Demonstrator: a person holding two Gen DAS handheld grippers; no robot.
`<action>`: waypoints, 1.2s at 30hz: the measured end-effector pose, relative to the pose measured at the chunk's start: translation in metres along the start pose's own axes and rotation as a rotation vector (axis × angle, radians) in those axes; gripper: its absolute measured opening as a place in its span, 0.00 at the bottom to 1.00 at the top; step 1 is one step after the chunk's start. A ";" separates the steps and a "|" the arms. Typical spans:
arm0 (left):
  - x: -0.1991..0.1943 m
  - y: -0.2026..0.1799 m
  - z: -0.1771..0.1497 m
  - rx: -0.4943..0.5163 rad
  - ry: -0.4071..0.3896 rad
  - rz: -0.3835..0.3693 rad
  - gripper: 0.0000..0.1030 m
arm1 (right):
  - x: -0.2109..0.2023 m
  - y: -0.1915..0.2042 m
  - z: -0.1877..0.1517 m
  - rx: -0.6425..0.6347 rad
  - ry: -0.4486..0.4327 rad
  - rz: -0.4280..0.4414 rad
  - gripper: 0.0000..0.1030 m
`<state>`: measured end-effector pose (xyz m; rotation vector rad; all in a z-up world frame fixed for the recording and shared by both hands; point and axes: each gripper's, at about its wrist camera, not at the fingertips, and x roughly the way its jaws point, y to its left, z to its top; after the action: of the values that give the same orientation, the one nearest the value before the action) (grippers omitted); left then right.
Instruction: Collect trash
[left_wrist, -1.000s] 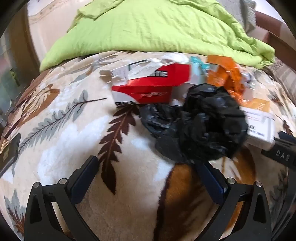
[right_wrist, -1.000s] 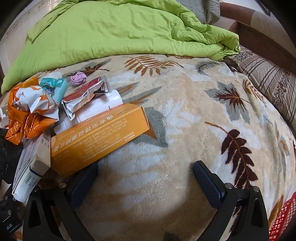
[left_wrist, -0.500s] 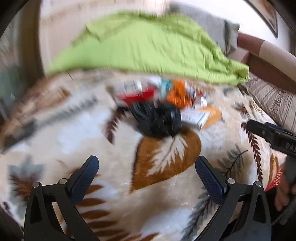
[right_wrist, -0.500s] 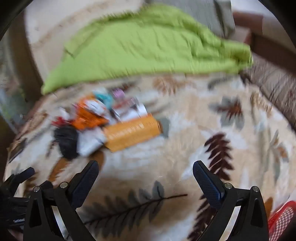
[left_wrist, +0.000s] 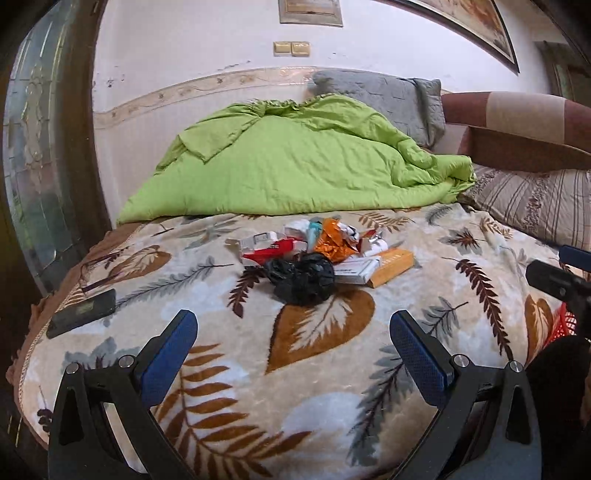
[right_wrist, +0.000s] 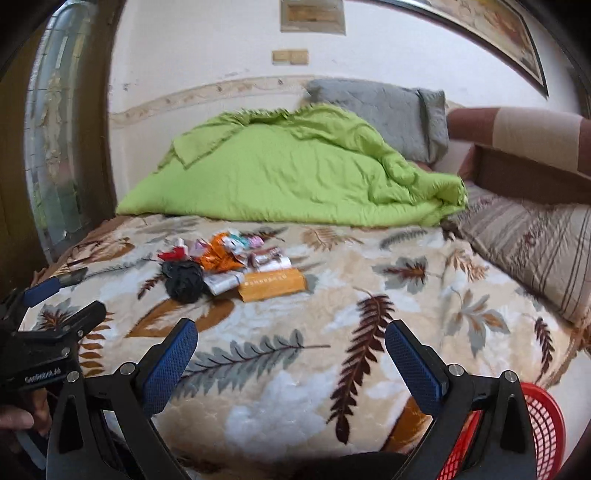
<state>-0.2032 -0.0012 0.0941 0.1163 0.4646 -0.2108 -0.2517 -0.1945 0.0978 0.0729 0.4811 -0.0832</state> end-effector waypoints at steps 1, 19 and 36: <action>0.002 -0.001 -0.002 -0.002 0.005 -0.006 1.00 | 0.000 -0.002 0.000 0.011 0.002 -0.009 1.00; 0.013 0.003 -0.008 -0.009 0.050 -0.023 1.00 | 0.009 -0.015 -0.004 0.054 0.047 -0.023 1.00; 0.014 -0.001 -0.008 -0.002 0.052 -0.028 1.00 | 0.011 -0.016 -0.005 0.053 0.055 -0.033 1.00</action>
<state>-0.1949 -0.0037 0.0801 0.1134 0.5182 -0.2349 -0.2457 -0.2106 0.0873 0.1193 0.5354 -0.1262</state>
